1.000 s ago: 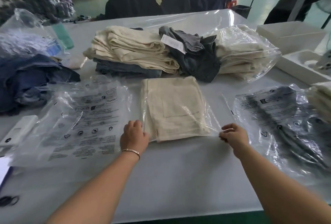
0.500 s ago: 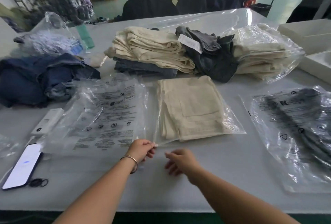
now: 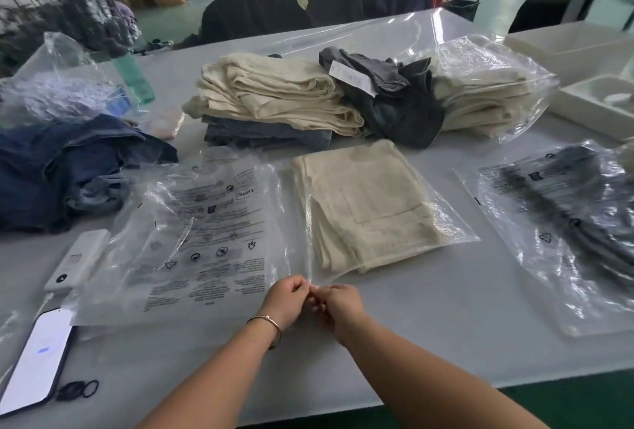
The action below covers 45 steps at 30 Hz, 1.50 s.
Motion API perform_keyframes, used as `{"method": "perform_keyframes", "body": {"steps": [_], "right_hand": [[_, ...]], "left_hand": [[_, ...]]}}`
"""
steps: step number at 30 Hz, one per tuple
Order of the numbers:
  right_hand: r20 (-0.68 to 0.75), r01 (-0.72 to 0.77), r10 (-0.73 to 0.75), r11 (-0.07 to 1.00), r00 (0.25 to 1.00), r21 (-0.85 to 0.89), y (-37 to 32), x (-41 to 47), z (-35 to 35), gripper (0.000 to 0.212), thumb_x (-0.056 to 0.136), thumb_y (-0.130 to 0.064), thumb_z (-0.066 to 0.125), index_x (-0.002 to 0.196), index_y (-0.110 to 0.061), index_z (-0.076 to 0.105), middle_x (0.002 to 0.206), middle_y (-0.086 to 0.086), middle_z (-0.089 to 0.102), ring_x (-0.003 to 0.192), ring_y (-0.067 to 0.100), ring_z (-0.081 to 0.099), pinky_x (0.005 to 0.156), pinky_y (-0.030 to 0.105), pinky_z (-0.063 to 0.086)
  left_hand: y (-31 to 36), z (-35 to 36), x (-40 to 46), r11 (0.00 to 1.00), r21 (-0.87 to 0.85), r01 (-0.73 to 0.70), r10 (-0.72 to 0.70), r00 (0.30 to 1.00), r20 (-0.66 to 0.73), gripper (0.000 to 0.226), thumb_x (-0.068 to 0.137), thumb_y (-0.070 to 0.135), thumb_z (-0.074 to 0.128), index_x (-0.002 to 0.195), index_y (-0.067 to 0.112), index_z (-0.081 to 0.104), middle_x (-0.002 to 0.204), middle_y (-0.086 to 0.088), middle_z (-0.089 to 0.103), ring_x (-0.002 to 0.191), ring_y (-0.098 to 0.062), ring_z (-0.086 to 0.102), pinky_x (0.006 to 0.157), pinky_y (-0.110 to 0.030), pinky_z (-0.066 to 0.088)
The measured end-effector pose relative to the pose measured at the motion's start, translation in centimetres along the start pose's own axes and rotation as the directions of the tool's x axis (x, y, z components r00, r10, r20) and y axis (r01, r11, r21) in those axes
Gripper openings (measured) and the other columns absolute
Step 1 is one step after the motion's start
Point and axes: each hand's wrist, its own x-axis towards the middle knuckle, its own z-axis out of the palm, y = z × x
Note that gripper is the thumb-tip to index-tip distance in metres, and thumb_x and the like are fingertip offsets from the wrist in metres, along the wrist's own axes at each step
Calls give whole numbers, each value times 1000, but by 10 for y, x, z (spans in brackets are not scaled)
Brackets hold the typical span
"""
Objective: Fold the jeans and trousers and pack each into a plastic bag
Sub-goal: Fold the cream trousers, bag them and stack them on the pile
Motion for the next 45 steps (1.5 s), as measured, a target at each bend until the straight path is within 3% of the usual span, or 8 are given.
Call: {"method": "perform_keyframes", "body": {"steps": [5, 11, 21, 30, 36, 39, 42, 45], "right_hand": [[-156, 47, -36, 997, 987, 69, 2, 2, 6, 25, 84, 1, 55, 59, -3, 55, 37, 3, 52, 29, 10, 45, 35, 14, 29], [-384, 150, -98, 983, 918, 106, -7, 6, -14, 30, 82, -5, 56, 52, -4, 53, 35, 1, 50, 27, 9, 44, 31, 13, 26], [-580, 247, -100, 952, 809, 181, -35, 13, -87, 28, 85, -7, 61, 57, -5, 55, 32, -1, 50, 24, 6, 43, 29, 11, 29], [-606, 279, -57, 919, 793, 278, -76, 7, -183, 28, 87, -2, 53, 60, -9, 52, 31, -3, 43, 22, 4, 36, 29, 8, 24], [-420, 100, -31, 985, 907, 142, -91, 5, -222, 23, 90, -7, 49, 67, -8, 51, 36, -2, 44, 25, 6, 37, 32, 8, 25], [-421, 72, -95, 995, 902, -69, -103, 6, -235, 15, 85, -12, 58, 73, -3, 57, 47, 10, 57, 35, 17, 54, 39, 16, 42], [-429, 125, -370, 857, 824, -499, -125, 17, -232, 30, 81, -31, 68, 81, -3, 59, 68, 15, 62, 59, 25, 58, 60, 34, 48], [-240, 161, -381, 768, 893, -620, -139, 29, -209, 43, 78, -46, 73, 83, -7, 55, 75, 8, 58, 69, 23, 55, 62, 30, 40]], "left_hand": [[-4, 1, 0, 1000, -20, -8, 7, 999, -45, 31, 92, 15, 56, 61, 14, 54, 54, -2, 48, 53, -17, 40, 55, -28, 33], [-9, 4, 2, 969, -231, 83, -113, 987, -119, 33, 88, 12, 55, 56, 16, 49, 43, 4, 39, 40, -13, 33, 32, -13, 27], [-13, -12, 7, 930, -359, 81, -157, 969, -189, 32, 87, 3, 49, 56, 13, 44, 48, 0, 34, 44, -14, 26, 46, -23, 21], [-15, -13, 10, 928, -365, 77, -167, 961, -222, 28, 87, 5, 49, 60, 12, 44, 51, -2, 35, 45, -15, 27, 48, -24, 23], [-16, -10, 8, 960, -259, 109, -163, 967, -195, 30, 87, 5, 50, 58, 10, 48, 47, -2, 41, 40, -16, 33, 45, -20, 28], [-3, -19, 8, 989, -54, 138, -145, 975, -168, 28, 86, 13, 55, 59, 7, 57, 47, -5, 60, 40, -22, 57, 43, -21, 41], [29, -15, 23, 989, -9, 146, -143, 957, -251, 38, 71, 43, 67, 72, 5, 65, 67, -9, 70, 61, -24, 65, 58, -29, 47], [60, -1, 39, 974, -131, 185, -210, 953, -219, 57, 54, 61, 73, 75, 10, 61, 74, -8, 61, 69, -21, 54, 66, -30, 38]]}}
